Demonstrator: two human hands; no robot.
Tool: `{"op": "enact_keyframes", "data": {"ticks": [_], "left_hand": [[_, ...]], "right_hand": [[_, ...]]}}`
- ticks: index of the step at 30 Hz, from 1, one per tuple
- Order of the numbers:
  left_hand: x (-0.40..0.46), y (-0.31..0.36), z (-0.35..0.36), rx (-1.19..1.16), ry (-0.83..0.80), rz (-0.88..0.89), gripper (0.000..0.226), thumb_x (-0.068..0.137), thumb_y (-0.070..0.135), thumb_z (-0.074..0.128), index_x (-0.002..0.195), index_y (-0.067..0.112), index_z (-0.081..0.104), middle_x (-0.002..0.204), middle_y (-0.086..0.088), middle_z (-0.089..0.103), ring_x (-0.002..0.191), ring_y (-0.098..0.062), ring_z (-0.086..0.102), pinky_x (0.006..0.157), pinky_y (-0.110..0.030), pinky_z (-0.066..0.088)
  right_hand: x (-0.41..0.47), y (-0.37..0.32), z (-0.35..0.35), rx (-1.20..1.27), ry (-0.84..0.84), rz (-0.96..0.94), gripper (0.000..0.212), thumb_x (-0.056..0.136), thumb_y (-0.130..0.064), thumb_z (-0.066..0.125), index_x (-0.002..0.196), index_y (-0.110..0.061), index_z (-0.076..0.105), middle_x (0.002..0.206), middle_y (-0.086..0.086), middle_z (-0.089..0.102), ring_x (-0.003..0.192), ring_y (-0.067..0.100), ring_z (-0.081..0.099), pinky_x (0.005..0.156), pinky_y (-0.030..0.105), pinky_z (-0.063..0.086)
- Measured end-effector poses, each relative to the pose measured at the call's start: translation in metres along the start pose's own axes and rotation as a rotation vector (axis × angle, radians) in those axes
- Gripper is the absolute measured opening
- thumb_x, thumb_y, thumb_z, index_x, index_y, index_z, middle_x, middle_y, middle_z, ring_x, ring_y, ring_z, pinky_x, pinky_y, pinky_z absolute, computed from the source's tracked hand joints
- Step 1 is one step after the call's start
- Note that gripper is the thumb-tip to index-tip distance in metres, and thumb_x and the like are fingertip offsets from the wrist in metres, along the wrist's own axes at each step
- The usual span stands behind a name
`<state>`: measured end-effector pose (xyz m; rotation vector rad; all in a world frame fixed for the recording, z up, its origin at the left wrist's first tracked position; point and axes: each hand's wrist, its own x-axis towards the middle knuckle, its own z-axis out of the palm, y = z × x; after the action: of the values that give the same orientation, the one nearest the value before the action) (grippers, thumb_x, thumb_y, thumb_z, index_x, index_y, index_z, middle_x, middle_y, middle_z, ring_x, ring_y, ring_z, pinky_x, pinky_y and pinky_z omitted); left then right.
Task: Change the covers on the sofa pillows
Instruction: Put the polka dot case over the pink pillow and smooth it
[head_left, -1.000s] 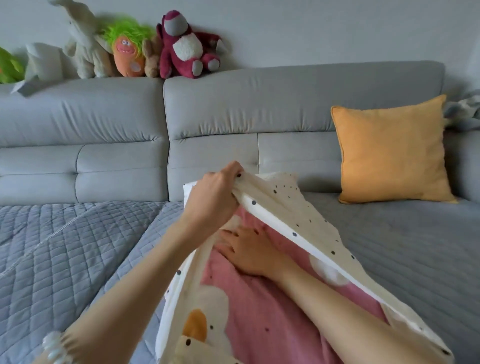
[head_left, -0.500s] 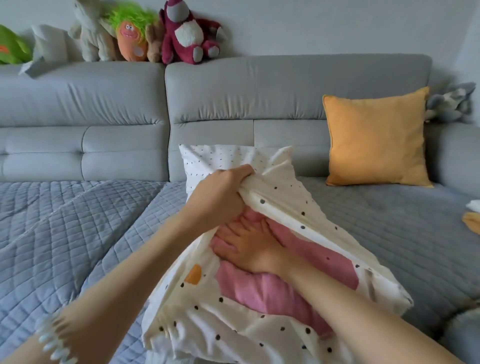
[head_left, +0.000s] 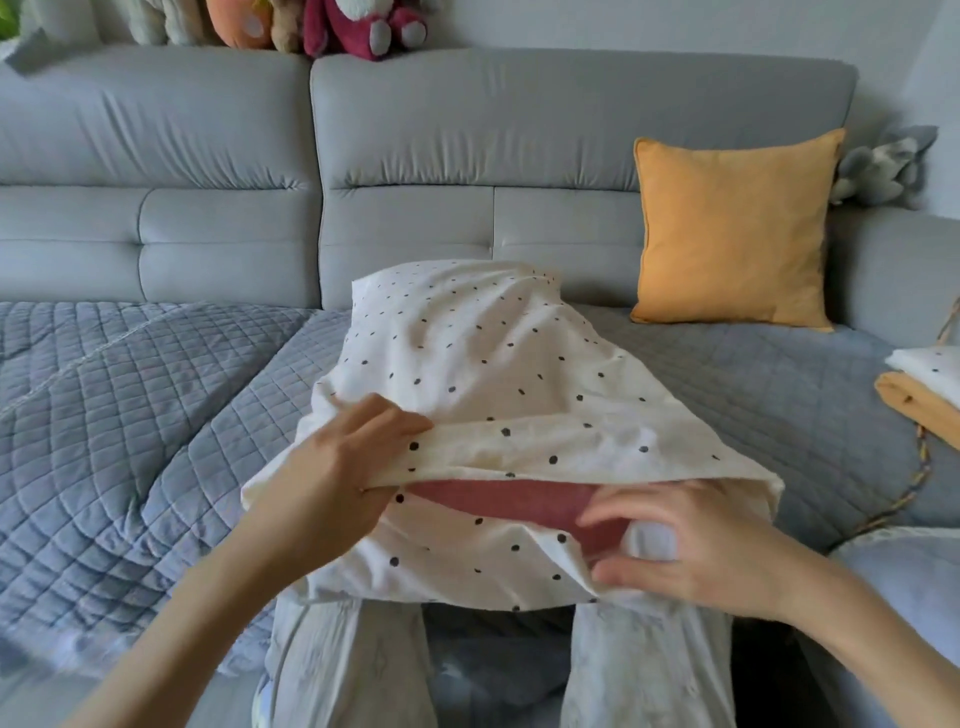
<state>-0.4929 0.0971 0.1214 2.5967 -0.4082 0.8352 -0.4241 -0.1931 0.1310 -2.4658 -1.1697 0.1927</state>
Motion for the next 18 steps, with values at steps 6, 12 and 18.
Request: {"op": "enact_keyframes", "data": {"ticks": [6,12,18], "left_hand": [[-0.011,-0.016,0.020,0.279,-0.227,0.110,0.052,0.077,0.079,0.029,0.107,0.041,0.048,0.096,0.017,0.049,0.086,-0.004,0.043,0.069,-0.024,0.046],[0.000,-0.012,0.011,0.247,-0.079,0.207,0.045,0.092,0.054,0.035,0.076,0.016,0.055,0.065,0.006,0.051,0.062,-0.008,0.042,0.055,-0.022,0.034],[0.025,-0.010,-0.008,0.230,0.155,0.077,0.016,0.081,0.033,0.046,0.091,0.023,0.055,0.078,0.005,0.061,0.060,-0.015,0.054,0.046,-0.023,0.038]], "right_hand": [[-0.012,0.007,-0.003,-0.357,-0.074,0.154,0.038,0.070,-0.073,0.054,0.094,-0.044,0.061,0.093,-0.028,0.057,0.089,-0.005,0.050,0.074,0.018,0.042],[0.004,0.017,-0.012,0.151,0.543,0.100,0.012,0.082,-0.022,0.067,0.079,-0.020,0.056,0.075,-0.013,0.057,0.076,0.001,0.055,0.062,0.011,0.041],[0.040,0.027,-0.015,-0.192,0.902,-0.020,0.016,0.077,-0.010,0.073,0.077,-0.007,0.057,0.075,0.000,0.058,0.072,0.019,0.055,0.064,0.023,0.041]]}}
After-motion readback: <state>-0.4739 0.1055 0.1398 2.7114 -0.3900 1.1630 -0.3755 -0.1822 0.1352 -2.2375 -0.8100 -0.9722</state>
